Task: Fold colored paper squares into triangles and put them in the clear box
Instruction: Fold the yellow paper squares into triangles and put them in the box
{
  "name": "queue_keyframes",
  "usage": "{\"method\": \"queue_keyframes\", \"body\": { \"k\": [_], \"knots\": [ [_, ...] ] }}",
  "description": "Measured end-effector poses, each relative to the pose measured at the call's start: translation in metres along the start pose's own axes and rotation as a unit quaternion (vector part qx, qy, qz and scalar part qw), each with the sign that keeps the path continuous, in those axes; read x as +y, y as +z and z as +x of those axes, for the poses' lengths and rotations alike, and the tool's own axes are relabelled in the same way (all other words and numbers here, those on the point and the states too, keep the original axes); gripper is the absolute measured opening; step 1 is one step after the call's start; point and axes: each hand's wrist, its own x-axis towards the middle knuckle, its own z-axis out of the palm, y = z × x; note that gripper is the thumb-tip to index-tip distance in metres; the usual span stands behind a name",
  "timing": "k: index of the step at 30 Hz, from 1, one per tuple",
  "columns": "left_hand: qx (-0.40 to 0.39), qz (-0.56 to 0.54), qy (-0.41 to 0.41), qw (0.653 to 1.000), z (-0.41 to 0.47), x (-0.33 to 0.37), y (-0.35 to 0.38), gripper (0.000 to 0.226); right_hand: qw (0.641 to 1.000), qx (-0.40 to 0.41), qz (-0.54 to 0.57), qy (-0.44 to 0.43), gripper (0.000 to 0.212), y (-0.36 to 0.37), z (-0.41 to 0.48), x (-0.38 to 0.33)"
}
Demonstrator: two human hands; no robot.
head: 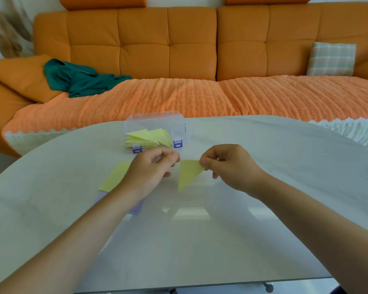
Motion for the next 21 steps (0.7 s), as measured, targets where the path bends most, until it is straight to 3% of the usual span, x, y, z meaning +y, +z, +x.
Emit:
{"method": "queue_keyframes", "body": {
  "k": [5, 10, 13, 18, 21],
  "knots": [
    [-0.002, -0.053, -0.036, 0.998, -0.009, 0.005, 0.018, 0.016, 0.998, 0.010, 0.056, 0.029, 0.018, 0.006, 0.001, -0.002],
    [0.000, 0.061, -0.003, 0.998, -0.008, 0.004, 0.017, 0.013, 0.998, -0.034, 0.023, 0.036, 0.011, 0.003, 0.000, 0.000],
    [-0.035, 0.075, 0.017, 0.996, -0.011, 0.006, 0.019, 0.013, 0.998, -0.047, 0.038, 0.010, 0.008, 0.008, -0.002, -0.002],
    [-0.012, 0.069, 0.009, 0.998, -0.011, 0.006, 0.020, 0.016, 0.998, -0.009, 0.054, 0.022, 0.012, 0.007, 0.000, -0.003],
    [-0.015, 0.098, 0.031, 0.995, -0.012, 0.005, 0.020, 0.017, 0.998, -0.031, 0.043, 0.020, 0.012, 0.008, -0.001, -0.003]
  ]
}}
